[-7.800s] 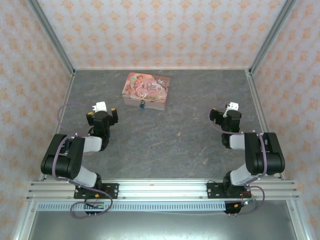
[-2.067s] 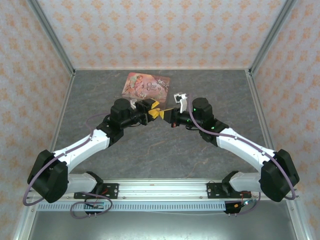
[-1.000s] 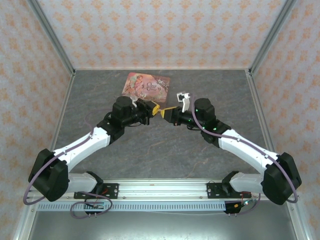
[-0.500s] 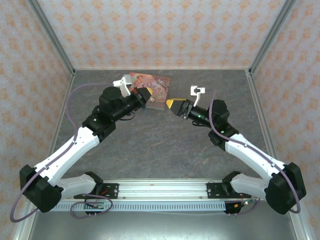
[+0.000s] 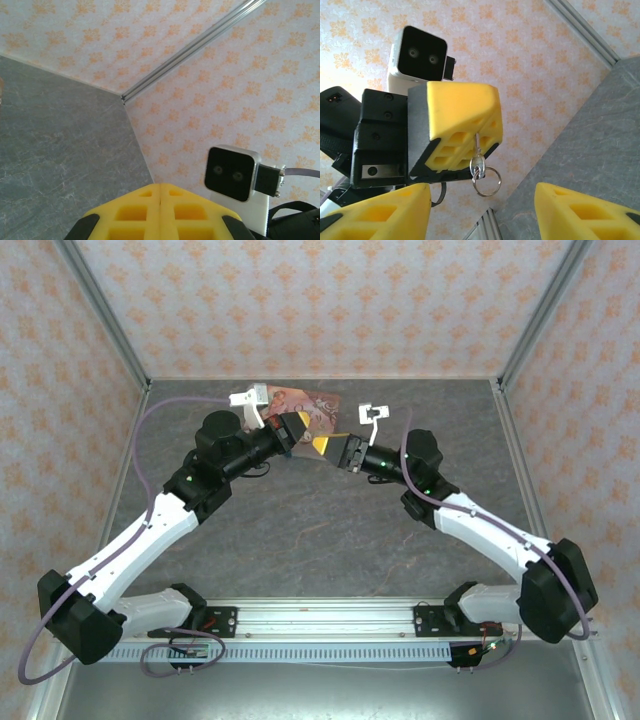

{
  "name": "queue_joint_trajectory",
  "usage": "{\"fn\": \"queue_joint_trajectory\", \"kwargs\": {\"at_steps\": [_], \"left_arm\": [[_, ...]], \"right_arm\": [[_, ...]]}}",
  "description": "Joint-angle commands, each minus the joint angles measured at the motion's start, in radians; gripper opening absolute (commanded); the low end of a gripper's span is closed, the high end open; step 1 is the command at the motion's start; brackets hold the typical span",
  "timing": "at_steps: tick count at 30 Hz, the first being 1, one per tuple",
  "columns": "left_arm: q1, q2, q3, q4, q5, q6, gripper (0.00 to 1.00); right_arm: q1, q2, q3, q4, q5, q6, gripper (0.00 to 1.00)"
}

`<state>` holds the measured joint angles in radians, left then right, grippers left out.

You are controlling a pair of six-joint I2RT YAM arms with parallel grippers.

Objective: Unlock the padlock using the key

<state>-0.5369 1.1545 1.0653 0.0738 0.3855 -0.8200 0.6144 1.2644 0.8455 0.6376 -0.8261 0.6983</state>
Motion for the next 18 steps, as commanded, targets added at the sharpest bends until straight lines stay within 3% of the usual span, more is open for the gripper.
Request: {"fn": "queue_joint_trajectory", "kwargs": {"at_steps": [1,8,18], "left_arm": [[-0.008,0.002,0.024,0.039,0.014,0.011,0.00],[-0.008,0.007,0.019,0.047,0.015,-0.004,0.00],[-0.009,0.014,0.017,0.042,0.010,-0.006,0.00]], "right_arm": [[0.007,0.017,0.050,0.064,-0.024,0.011,0.53],[0.012,0.050,0.079,0.063,-0.028,0.019,0.45],[0.015,0.073,0.094,0.068,-0.051,0.028,0.23]]}}
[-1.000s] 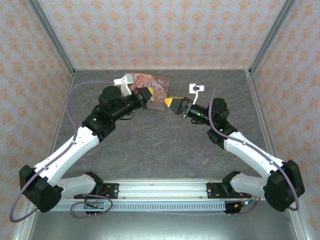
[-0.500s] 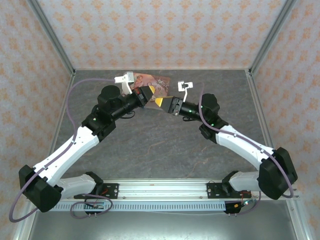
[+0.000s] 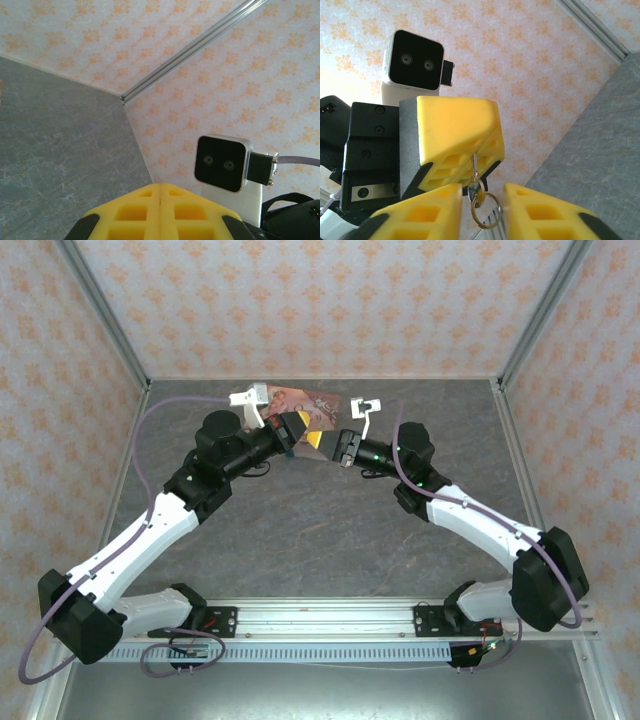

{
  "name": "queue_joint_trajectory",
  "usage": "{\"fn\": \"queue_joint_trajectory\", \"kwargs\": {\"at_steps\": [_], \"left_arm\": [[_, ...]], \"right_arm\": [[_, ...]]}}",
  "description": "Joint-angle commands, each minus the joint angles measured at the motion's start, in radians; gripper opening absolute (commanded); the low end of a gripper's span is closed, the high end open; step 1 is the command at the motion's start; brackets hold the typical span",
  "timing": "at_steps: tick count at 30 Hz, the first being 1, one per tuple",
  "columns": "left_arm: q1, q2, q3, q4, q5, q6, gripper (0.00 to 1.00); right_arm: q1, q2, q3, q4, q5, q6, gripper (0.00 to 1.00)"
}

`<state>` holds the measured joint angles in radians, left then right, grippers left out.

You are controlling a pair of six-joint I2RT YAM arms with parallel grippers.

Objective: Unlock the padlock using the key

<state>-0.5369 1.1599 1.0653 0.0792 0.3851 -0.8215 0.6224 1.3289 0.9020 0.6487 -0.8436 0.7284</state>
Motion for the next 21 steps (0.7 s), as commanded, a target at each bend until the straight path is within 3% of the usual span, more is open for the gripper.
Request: {"fn": "queue_joint_trajectory", "kwargs": {"at_steps": [1,9,12,16,21], "left_arm": [[-0.008,0.009,0.018,0.035,0.009,-0.005,0.00],[-0.009,0.014,0.019,0.028,0.009,-0.003,0.00],[-0.009,0.010,0.031,-0.007,-0.014,0.009,0.01],[-0.008,0.006,0.054,-0.079,-0.061,0.036,0.18],[-0.007,0.012,0.089,-0.208,-0.165,0.091,0.58]], "right_arm": [[0.007,0.010,0.038,0.056,-0.037,-0.001,0.21],[0.008,0.000,0.032,0.048,-0.029,-0.011,0.03],[0.008,-0.018,0.027,0.002,-0.008,-0.043,0.00],[0.008,-0.056,0.023,-0.140,0.034,-0.117,0.00],[0.005,-0.128,0.023,-0.429,0.162,-0.268,0.00]]}}
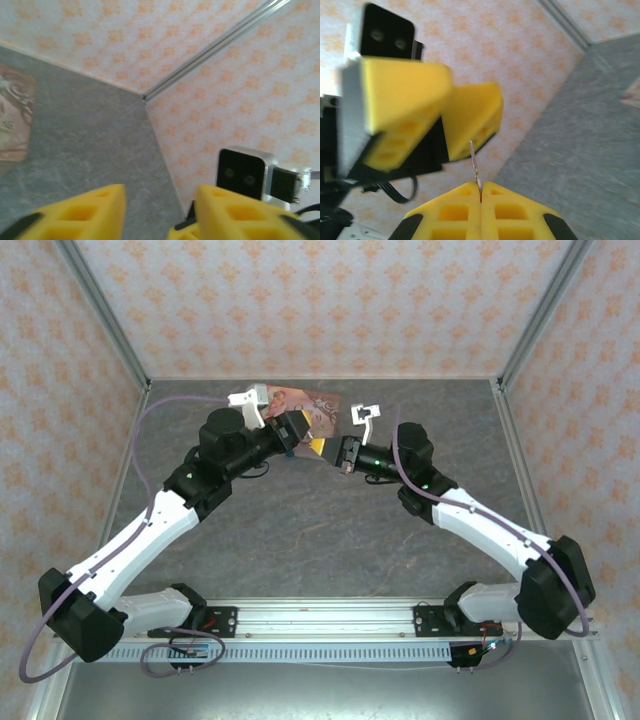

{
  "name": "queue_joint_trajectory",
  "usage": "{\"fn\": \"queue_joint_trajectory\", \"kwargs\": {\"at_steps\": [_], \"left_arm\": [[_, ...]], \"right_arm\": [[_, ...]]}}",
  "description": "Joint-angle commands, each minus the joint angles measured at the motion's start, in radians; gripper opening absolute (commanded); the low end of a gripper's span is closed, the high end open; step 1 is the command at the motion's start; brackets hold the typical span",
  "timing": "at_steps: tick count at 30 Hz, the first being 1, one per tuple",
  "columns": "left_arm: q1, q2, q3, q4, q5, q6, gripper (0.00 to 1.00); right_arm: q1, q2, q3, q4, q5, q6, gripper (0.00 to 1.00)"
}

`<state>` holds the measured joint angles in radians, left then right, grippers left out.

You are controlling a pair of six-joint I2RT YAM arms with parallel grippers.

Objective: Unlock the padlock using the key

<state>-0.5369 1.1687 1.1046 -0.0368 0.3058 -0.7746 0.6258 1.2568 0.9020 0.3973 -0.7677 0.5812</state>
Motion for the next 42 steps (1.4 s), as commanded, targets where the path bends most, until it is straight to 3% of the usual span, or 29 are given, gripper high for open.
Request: {"fn": "queue_joint_trajectory", "kwargs": {"at_steps": [1,4,8,12,17,27,34,42], "left_arm": [[-0.007,0.008,0.057,-0.112,-0.102,0.057,0.64],[-0.003,0.038,0.094,-0.181,-0.158,0.102,0.84],[0.006,0.120,0.182,-0.300,-0.235,0.186,0.98],[0.023,0.258,0.304,-0.414,-0.233,0.273,0.99],[0.061,0.485,0.458,-0.516,-0.132,0.313,1.00],[0.096,0.840,0.645,-0.429,0.010,0.367,0.98],[0.093,0.961,0.704,-0.325,0.010,0.377,0.97],[0.084,0.999,0.717,-0.271,-0.006,0.418,0.96]], "right_arm": [[-0.001,-0.066,0.023,-0.227,0.112,-0.139,0.00],[-0.015,-0.068,0.020,-0.361,0.186,-0.185,0.00],[-0.046,-0.103,0.014,-0.492,0.289,-0.223,0.00],[-0.081,-0.106,0.000,-0.545,0.358,-0.238,0.00],[-0.106,-0.101,-0.016,-0.595,0.465,-0.237,0.00],[-0.107,-0.128,-0.124,-0.610,0.566,-0.239,0.00],[-0.107,-0.220,-0.227,-0.631,0.570,-0.188,0.00],[-0.107,-0.327,-0.295,-0.707,0.581,-0.215,0.00]]}}
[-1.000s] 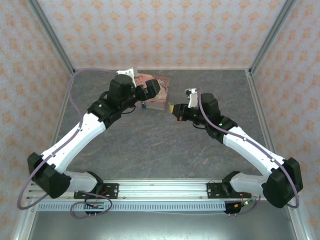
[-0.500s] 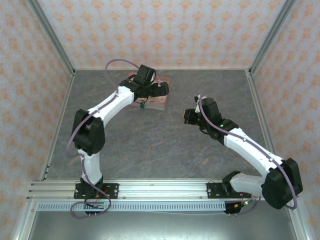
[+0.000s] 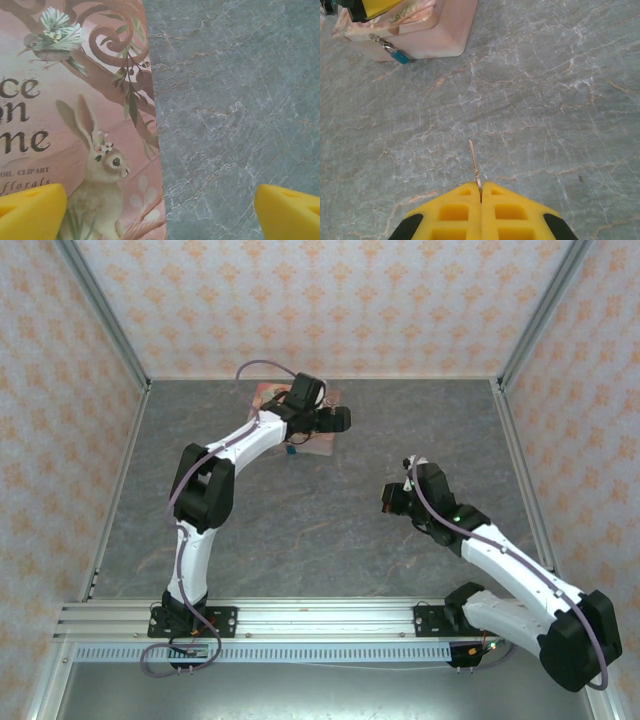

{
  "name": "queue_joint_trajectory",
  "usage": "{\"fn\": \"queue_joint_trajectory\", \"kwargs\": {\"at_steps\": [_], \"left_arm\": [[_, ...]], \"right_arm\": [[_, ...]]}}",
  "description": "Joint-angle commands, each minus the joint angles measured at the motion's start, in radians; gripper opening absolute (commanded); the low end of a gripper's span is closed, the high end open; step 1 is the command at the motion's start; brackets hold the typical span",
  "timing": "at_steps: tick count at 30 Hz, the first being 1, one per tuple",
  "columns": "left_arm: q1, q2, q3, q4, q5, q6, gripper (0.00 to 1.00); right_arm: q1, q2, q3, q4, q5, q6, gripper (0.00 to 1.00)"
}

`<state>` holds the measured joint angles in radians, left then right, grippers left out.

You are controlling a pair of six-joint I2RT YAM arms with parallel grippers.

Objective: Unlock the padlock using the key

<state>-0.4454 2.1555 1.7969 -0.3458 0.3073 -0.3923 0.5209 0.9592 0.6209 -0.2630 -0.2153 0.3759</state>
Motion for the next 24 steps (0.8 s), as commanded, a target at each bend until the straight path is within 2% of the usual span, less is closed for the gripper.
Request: {"fn": "queue_joint_trajectory", "kwargs": {"at_steps": [1,9,18,24], "left_arm": [[-0.008,0.017,0.030,0.040,-0.008,0.040,0.96],[-0.031,0.058,0.061,0.000,0.002,0.061,0.93],[-0.075,-0.117,-0.251,0.116,0.030,0.015,0.92],[-0.121,-0.239,-0.448,0.189,0.020,-0.040,0.92]], "right_arm": [[-0.002,-0.039,-0.023,-0.047,0.028,-0.009,0.00],[-0.002,-0.059,-0.038,-0.072,0.033,-0.007,0.00],[-0.023,-0.069,-0.029,-0.113,-0.022,0.021,0.00],[-0.086,-0.103,-0.050,-0.130,-0.084,0.034,0.00]]}}
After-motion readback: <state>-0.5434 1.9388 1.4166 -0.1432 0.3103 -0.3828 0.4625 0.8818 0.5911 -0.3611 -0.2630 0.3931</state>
